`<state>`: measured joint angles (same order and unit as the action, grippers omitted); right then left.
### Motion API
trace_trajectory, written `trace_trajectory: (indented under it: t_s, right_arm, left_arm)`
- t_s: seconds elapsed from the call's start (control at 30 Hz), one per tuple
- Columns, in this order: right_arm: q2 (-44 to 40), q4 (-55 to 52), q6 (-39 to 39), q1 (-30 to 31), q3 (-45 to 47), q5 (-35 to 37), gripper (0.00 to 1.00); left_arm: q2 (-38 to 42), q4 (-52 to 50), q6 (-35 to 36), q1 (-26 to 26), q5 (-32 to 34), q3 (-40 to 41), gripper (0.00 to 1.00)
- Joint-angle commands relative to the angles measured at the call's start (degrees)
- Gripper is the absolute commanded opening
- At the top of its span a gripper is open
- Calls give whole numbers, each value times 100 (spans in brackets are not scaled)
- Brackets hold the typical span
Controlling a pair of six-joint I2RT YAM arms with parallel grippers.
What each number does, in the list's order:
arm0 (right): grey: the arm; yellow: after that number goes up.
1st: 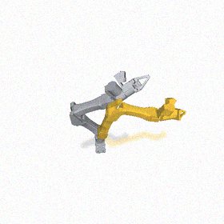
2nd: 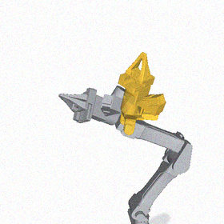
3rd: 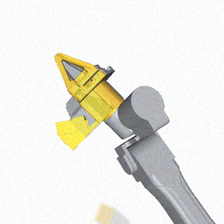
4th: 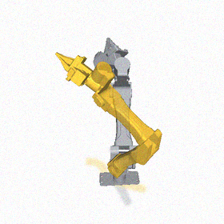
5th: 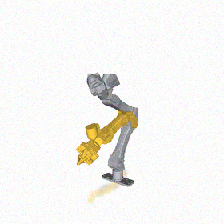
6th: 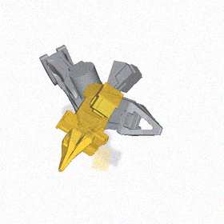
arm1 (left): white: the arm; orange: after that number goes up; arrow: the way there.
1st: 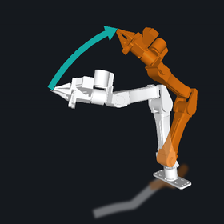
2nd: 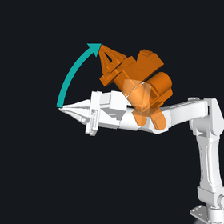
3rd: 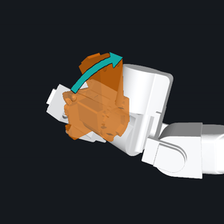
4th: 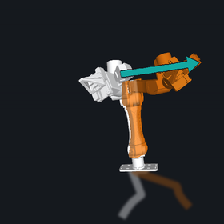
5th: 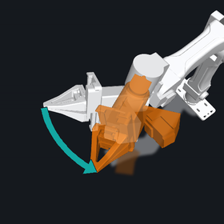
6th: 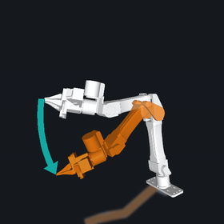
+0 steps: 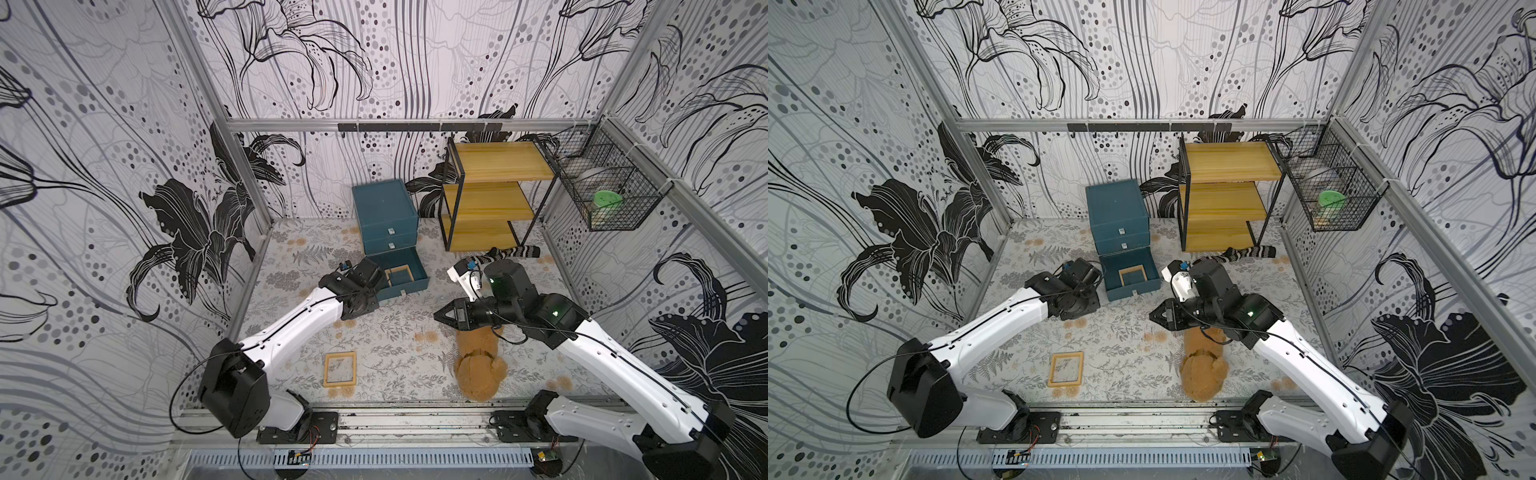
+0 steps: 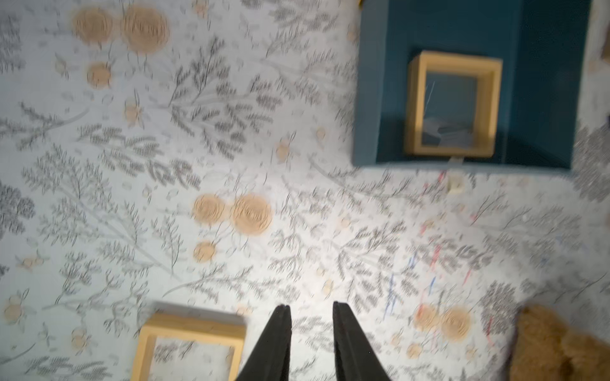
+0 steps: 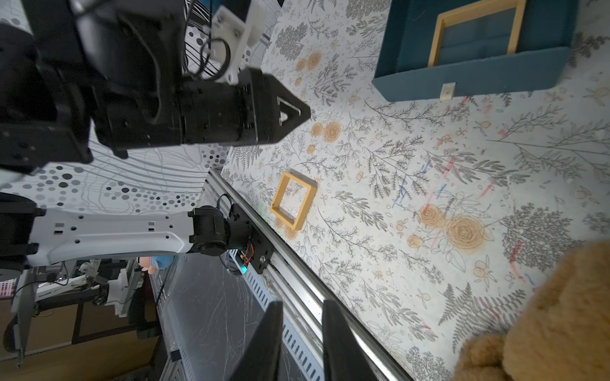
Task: Place the brooch boxes into the drawer by color
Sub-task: Pick up the brooch box from the center of the board.
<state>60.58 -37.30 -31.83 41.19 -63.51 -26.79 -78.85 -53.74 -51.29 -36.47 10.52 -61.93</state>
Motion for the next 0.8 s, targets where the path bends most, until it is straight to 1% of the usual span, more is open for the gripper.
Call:
trace_trajectory:
  t_s: [0.0,0.13,0.2,0.33,0.5,0.77]
  right_arm:
    - [-81,-154,146,31,152,-172,26]
    - [-65,-62,145,30,246,-191,26]
    - [-57,-25,166,32,290,-245,26]
    - [-73,-22,217,33,420,-434,26]
    - [-159,-79,237,30,515,-591,26]
    - [-167,-21,158,37,559,-556,26]
  left_arm:
    - [489,-263,-572,-374,-146,596,27]
    - [964,-162,-926,-749,-347,1338,26]
    - [1126,-54,-954,-936,-460,1606,25]
    - [1219,-127,-971,-1174,-437,1925,23]
    - [1331,22,-1088,-1273,-514,2346,23]
    - [1253,420,-1093,-1333,-696,2656,23]
